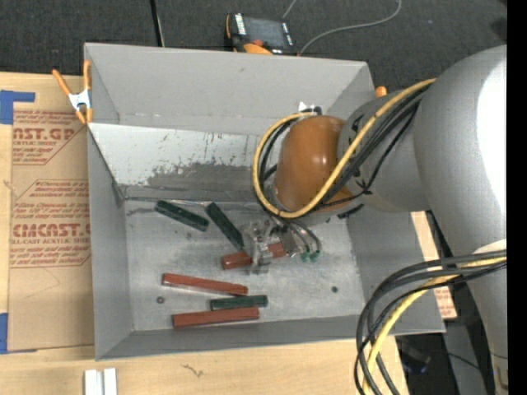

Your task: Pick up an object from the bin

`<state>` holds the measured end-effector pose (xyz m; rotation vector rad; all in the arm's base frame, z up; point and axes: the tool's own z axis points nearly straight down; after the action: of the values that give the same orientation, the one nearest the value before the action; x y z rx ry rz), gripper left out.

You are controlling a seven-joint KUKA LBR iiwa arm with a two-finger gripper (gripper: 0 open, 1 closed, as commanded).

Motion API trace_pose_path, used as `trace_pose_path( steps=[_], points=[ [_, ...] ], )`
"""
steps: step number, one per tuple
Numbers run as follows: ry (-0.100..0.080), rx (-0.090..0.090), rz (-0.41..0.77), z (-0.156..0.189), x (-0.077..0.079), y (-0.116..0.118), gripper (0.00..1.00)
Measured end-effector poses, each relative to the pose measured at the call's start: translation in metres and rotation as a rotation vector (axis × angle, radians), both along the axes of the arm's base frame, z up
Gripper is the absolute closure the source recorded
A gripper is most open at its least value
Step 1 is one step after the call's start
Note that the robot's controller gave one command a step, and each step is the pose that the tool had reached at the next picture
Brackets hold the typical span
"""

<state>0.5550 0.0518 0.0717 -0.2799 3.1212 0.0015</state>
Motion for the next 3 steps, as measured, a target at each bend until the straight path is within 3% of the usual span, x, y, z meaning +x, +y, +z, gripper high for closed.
trace_pose_path(
  steps=[1,2,3],
  points=[
    [0.004,0.002,-0.206,-0.001,-0.001,0.052,1.0],
    [0.005,0.001,-0.207,-0.001,-0.001,0.051,1.0],
    [-0.03,-0.001,0.487,0.004,-0.058,0.107,1.0]
  ],
)
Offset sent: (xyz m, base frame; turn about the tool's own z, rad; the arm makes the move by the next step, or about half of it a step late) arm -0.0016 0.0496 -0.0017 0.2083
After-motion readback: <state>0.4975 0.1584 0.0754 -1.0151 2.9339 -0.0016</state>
